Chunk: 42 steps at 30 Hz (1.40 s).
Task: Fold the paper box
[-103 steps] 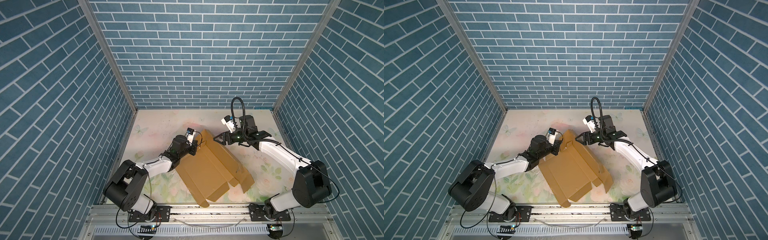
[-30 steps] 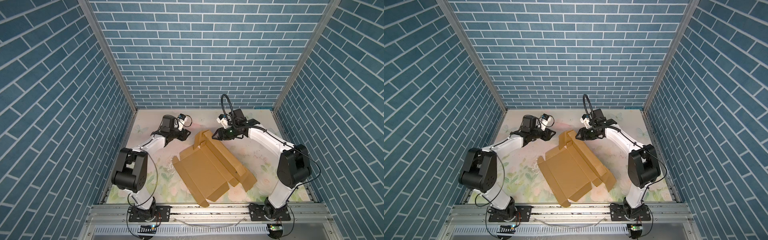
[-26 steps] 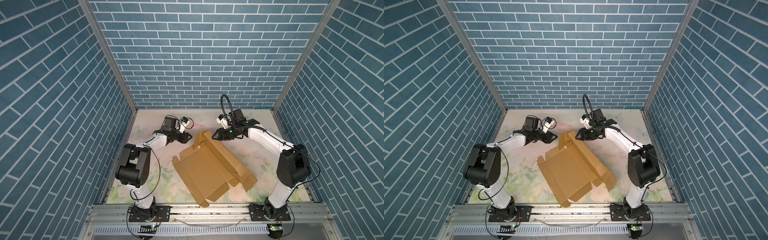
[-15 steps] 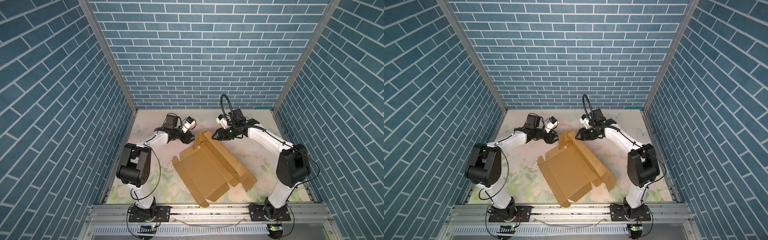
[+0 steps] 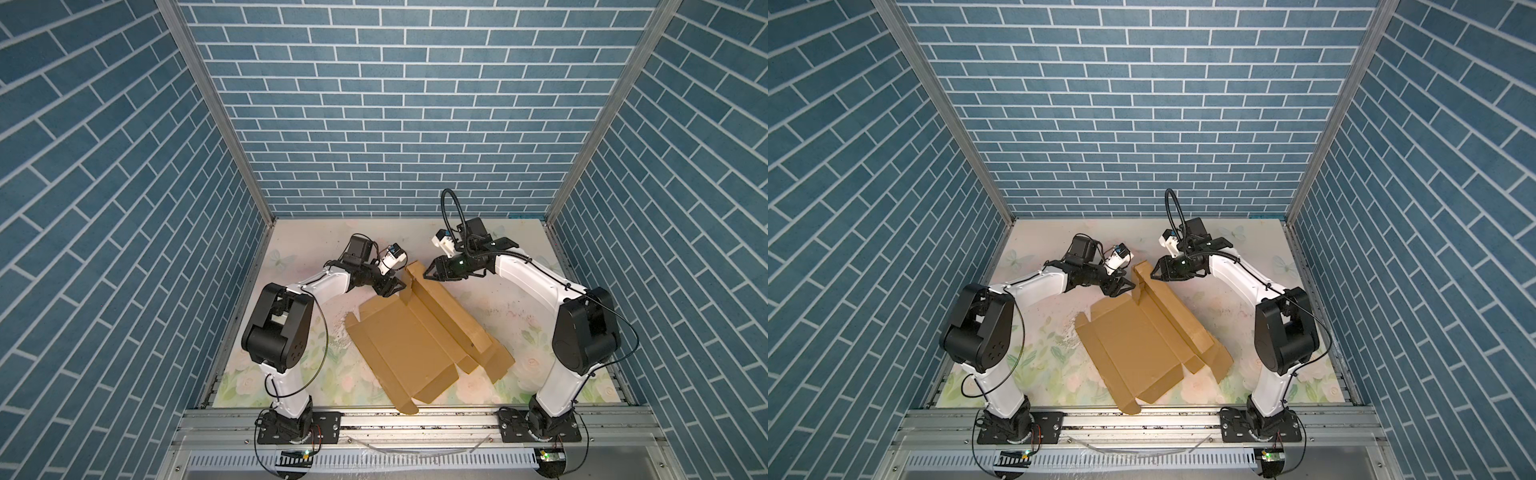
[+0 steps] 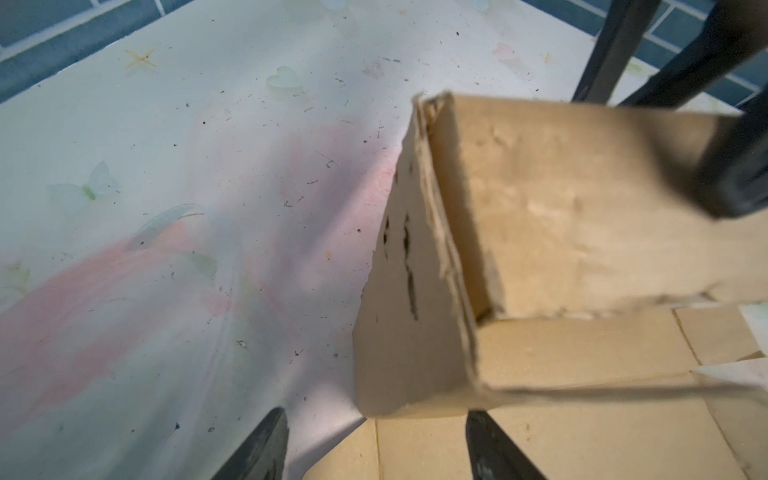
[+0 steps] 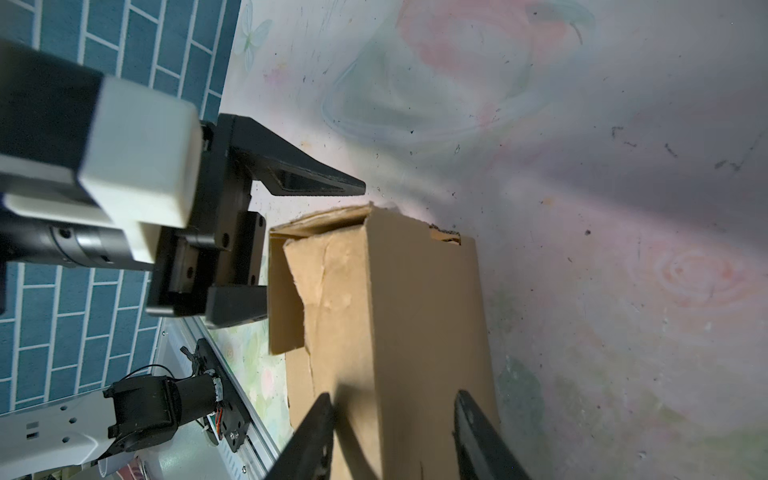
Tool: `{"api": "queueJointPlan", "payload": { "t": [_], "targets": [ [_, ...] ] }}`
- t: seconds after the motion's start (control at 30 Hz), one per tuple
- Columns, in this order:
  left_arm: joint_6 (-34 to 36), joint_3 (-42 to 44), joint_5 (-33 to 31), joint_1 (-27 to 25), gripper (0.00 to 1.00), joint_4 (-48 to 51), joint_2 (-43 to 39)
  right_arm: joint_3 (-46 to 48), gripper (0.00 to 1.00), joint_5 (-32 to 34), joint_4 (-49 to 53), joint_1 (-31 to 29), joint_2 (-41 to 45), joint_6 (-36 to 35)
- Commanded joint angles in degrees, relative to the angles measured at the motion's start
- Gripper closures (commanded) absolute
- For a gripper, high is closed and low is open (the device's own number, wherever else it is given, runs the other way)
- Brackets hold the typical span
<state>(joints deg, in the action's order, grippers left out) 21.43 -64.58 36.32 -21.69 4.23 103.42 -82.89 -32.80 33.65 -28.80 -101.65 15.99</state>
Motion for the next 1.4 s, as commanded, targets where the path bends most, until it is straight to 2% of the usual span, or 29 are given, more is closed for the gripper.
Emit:
{"api": "queueJointPlan", "payload": {
  "t": [0.0, 0.1, 0.23, 0.43, 0.63, 0.77, 1.0, 1.37],
  "targets": [
    [-3.2, 3.9, -3.1, 0.1, 0.31, -9.5, -0.8, -0.7, 0.54, 1.9, 2.8, 0.2, -1.7, -2.7],
    [-5.3, 5.8, -2.5, -0.1, 0.31, -15.7, -0.6, -1.0, 0.54, 1.7, 2.8, 0.2, -2.0, -2.6],
    [-5.5, 5.8, -3.0, -0.9, 0.32, -18.8, 0.9, -1.2, 0.55, 1.5, 2.8, 0.2, -2.3, -2.6],
    [-8.7, 7.5, -3.4, -1.7, 0.37, -27.8, 2.8, -1.6, 0.55, 1.2, 2.8, 0.2, -2.7, -2.6],
    [-9.3, 8.6, -2.9, -3.0, 0.39, -32.4, 3.7, -1.7, 0.56, 0.7, 2.8, 0.3, -2.8, -2.7],
    [-9.4, 7.6, -2.6, -3.4, 0.37, -32.1, 4.4, -1.6, 0.55, 0.7, 2.8, 0.6, -2.7, -2.8],
    [-11.0, 7.6, -1.9, -3.4, 0.37, -33.7, 4.9, -1.7, 0.46, 3.0, 3.5, 1.0, -0.9, -2.6],
    [-9.0, 4.4, -0.9, -2.9, 0.33, -28.1, 5.7, -2.1, 0.36, -1.9, 2.0, 1.6, -0.2, 0.1]
  ]
}}
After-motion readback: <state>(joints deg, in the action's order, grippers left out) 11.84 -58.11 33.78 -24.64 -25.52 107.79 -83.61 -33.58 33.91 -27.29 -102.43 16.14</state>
